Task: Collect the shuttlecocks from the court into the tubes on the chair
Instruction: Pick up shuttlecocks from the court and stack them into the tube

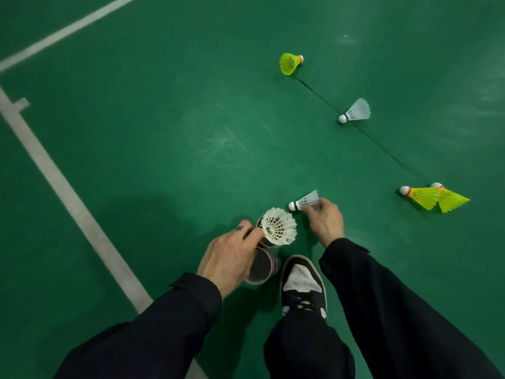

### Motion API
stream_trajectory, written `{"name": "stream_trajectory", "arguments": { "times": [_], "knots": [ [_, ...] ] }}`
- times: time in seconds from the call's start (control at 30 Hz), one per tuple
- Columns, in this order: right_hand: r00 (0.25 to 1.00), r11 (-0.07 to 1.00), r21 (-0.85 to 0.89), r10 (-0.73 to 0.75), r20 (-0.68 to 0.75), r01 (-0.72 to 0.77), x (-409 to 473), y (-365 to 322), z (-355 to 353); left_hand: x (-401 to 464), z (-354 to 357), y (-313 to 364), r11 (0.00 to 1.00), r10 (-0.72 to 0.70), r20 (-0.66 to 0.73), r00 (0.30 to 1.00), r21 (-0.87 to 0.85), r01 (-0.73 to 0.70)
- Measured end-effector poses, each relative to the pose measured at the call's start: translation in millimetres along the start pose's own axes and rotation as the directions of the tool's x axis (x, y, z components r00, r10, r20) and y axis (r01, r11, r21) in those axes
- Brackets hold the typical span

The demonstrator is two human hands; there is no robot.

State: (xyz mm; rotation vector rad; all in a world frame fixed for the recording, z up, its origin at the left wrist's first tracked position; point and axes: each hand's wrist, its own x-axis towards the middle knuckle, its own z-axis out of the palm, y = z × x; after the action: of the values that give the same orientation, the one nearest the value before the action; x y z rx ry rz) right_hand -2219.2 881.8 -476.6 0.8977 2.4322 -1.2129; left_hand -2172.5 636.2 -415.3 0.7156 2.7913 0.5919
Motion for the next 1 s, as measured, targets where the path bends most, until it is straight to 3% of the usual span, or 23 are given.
{"name": "stream_trajectory", "arguments": {
  "times": [0.07, 0.13, 0.17, 0.23, 0.3, 0.37, 0.5, 0.63, 0.73, 0.83, 0.9, 1.0],
  "knots": [
    [0.992, 0.972, 0.205, -0.095, -0.086, 0.111, -15, -13, -6, -2, -2, -3, 1.000, 0.000, -0.014, 1.000, -0.002, 0.000],
    [0.918, 0.880, 0.283, -0.322, -0.230, 0.380, -49, -32, -27, 0, -5, -2, 1.000, -0.010, -0.013, 1.000, -0.005, 0.010],
    [0.841, 0.820, 0.211, -0.481, -0.250, 0.532, -67, -39, -37, 2, -6, -1, 1.000, -0.014, -0.011, 1.000, 0.003, 0.014],
    [0.662, 0.670, -0.042, -0.741, -0.114, 0.742, -98, -45, -50, 6, -7, 4, 1.000, -0.007, -0.008, 1.000, 0.029, 0.007],
    [0.589, 0.547, -0.295, -0.805, 0.073, 0.783, -115, -42, -49, 7, -8, 9, 0.999, 0.007, -0.001, 1.000, 0.053, -0.007],
    [0.599, 0.485, -0.433, -0.781, 0.175, 0.760, -121, -37, -43, 5, -10, 11, 0.999, 0.011, 0.000, 1.000, 0.049, -0.011],
    [0.656, 0.449, -0.533, -0.693, 0.299, 0.717, -122, -37, -35, -3, -11, 12, 0.999, 0.016, 0.003, 1.000, 0.046, -0.016],
    [0.720, 0.422, -0.593, -0.513, 0.468, 0.686, -130, -51, -23, -2, -13, 13, 0.983, -0.142, 0.134, 0.981, -0.095, 0.155],
    [0.748, 0.474, -0.585, -0.325, 0.578, 0.658, -131, -62, -14, 1, -13, 8, 0.980, -0.185, 0.216, 0.959, -0.028, 0.195],
    [0.717, 0.535, -0.551, -0.160, 0.678, 0.640, -121, -72, -11, 8, -10, 4, 0.982, -0.148, 0.326, 0.934, -0.067, 0.179],
    [0.695, 0.583, -0.512, -0.131, 0.707, 0.631, -112, -77, -14, 16, -11, 4, 0.972, -0.115, 0.381, 0.917, -0.145, 0.183],
    [0.708, 0.641, -0.439, -0.241, 0.664, 0.630, -101, -72, -18, 28, -10, 3, 0.947, -0.083, 0.373, 0.924, -0.258, 0.189]
  ]
}}
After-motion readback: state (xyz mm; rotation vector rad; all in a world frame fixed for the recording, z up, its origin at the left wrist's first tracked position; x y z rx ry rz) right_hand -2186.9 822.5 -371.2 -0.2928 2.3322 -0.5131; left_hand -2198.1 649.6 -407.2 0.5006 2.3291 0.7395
